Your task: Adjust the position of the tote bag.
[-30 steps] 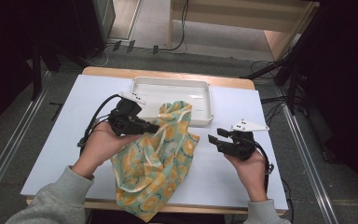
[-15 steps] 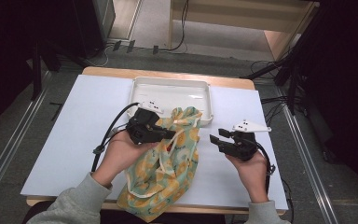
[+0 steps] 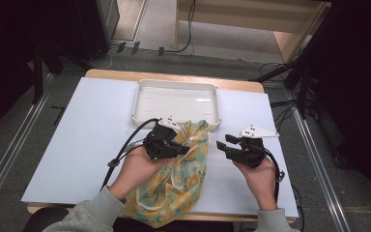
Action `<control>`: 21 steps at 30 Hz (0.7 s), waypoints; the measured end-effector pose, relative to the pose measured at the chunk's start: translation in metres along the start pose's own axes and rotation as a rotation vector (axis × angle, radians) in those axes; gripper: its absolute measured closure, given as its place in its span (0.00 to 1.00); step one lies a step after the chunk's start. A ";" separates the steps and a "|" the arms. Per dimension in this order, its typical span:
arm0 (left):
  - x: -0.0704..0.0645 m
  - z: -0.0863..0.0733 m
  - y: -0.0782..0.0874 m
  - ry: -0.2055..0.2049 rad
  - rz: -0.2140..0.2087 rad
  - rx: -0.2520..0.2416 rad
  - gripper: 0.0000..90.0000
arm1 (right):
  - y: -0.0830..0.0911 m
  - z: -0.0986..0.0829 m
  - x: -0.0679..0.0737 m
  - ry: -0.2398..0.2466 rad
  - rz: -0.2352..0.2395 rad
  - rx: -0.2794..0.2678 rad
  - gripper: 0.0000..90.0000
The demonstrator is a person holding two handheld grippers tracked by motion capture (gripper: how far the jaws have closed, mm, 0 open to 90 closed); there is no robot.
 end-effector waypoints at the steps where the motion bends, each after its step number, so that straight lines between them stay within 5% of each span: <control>1: -0.001 0.000 -0.002 0.000 -0.001 0.000 0.99 | 0.000 0.000 0.000 -0.001 0.000 0.003 0.61; 11: 0.008 -0.004 -0.007 0.015 -0.009 0.023 0.95 | -0.001 -0.002 0.000 0.001 -0.001 0.008 0.61; 21: 0.014 -0.001 0.001 0.032 -0.009 0.016 0.66 | -0.002 -0.003 0.001 0.002 0.001 0.018 0.61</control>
Point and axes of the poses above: each handheld gripper's, and its own axes: y roughly backward along the jaws, z roughly out of its top, x roughly to its left, the point moved 9 cm from there along -y, roughly forward along the jaws, and after that the axes turned 14 degrees about y, right-handed, at the moved point
